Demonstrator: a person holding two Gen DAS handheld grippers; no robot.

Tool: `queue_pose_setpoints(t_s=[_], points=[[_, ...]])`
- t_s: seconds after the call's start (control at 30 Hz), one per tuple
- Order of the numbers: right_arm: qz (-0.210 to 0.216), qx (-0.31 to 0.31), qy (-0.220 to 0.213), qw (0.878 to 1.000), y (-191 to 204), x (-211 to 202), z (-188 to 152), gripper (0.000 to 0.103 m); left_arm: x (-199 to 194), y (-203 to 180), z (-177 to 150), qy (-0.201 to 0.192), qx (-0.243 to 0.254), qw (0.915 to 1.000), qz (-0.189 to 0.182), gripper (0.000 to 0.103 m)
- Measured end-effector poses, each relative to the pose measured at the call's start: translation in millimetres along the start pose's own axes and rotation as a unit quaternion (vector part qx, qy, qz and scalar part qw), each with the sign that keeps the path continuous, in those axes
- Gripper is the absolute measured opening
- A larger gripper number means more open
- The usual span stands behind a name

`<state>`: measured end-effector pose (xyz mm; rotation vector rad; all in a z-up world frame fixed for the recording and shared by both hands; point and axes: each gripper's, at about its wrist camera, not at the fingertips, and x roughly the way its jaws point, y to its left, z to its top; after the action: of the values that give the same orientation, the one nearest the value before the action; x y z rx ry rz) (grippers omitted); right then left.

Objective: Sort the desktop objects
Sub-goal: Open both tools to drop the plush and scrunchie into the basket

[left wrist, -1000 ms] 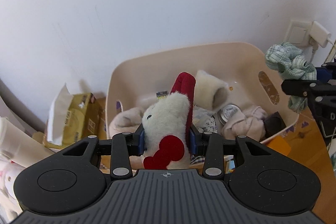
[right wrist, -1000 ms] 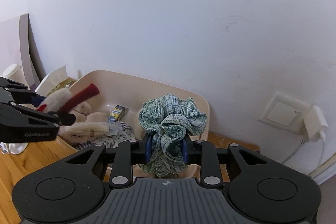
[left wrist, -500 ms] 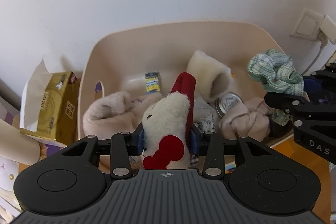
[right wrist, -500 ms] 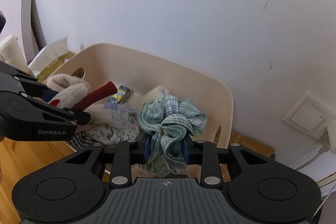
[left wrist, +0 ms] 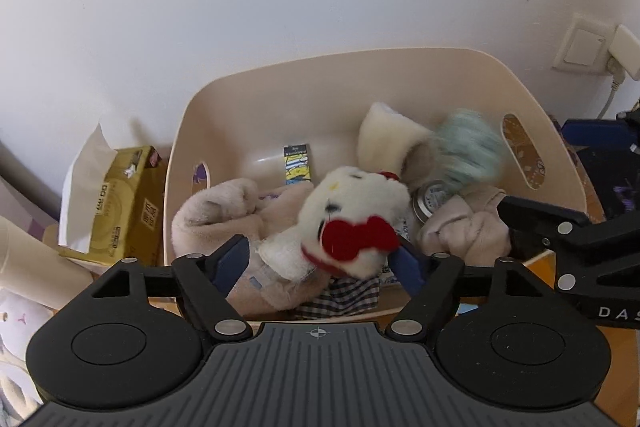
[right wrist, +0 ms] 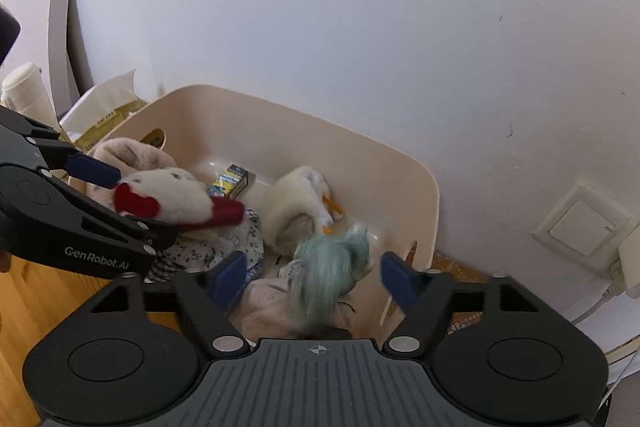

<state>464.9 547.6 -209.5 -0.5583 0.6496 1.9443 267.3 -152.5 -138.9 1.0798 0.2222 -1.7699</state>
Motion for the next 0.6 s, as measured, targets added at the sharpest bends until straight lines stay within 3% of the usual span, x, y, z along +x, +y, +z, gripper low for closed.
queue_pose_setpoints(t_s=[0.1,0.37,0.5,0.6], points=[[-0.001,0.000,-0.008,1.000,-2.3,-6.8,-1.1,0.090,-8.9,-3.7,-2.6,-0.007,0.000,1.0000,0.007,0.078],[-0.013,0.015,-0.018,1.000,-14.1,-29.0,-14.3,0.092,-32.0,-11.5,-14.5,-0.017,-0.025,0.9995,0.011,0.083],[-0.019,0.017,-0.018,1.000,-21.5,-41.0,-26.5,0.103,-42.5,-25.1,-27.8,-0.017,-0.024,0.9994,0.018,0.084],[-0.015,0.021,-0.014,1.000,-27.2,-48.4,-36.1,0.103,-47.5,-32.9,-33.4,-0.013,-0.026,0.9994,0.016,0.084]])
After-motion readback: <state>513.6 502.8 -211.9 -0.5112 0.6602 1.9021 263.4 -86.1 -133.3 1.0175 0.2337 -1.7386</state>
